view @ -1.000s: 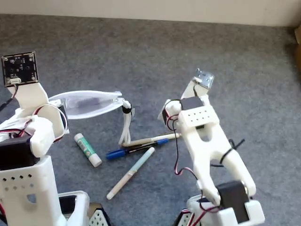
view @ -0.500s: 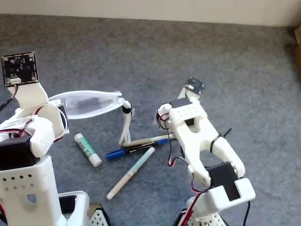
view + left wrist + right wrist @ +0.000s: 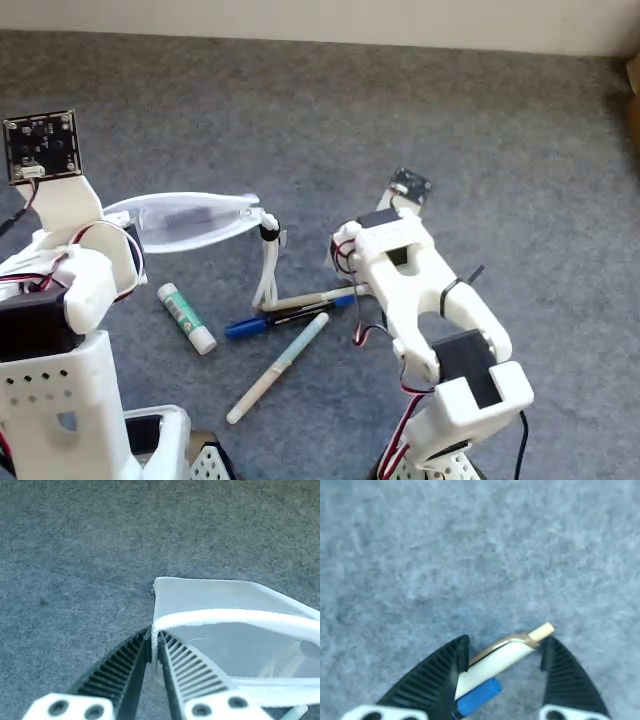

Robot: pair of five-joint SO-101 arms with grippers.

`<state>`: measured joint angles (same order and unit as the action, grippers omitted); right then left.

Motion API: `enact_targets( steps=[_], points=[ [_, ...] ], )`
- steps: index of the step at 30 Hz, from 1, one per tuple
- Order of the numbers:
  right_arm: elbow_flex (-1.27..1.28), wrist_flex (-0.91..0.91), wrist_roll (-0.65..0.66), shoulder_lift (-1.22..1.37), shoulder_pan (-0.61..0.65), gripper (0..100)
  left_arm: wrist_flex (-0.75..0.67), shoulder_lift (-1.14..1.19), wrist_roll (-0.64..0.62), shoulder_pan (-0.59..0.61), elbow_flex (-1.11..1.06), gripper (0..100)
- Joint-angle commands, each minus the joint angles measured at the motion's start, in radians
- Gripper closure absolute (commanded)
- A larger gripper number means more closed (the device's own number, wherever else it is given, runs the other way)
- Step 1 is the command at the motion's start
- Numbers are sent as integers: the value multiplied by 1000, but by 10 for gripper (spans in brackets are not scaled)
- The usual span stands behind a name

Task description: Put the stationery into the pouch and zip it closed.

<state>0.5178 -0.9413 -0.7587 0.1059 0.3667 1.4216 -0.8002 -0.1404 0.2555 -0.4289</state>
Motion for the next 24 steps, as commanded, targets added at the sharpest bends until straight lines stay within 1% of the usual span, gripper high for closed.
enact_targets(
  steps=[1, 4, 6, 12, 24],
  points=[
    [-7, 16, -14, 25, 12, 909, -11, 36, -9, 18, -24, 992],
    [-7, 16, -14, 21, -10, 971, -11, 36, -9, 18, -25, 992],
    [-8, 15, -9, 19, -24, 985, -11, 36, -9, 18, -25, 992],
    [-10, 12, -6, -25, -31, 990, -11, 36, -9, 18, -25, 992],
    [-1, 13, -5, -340, -30, 990, -11, 36, -9, 18, -25, 992]
  ],
)
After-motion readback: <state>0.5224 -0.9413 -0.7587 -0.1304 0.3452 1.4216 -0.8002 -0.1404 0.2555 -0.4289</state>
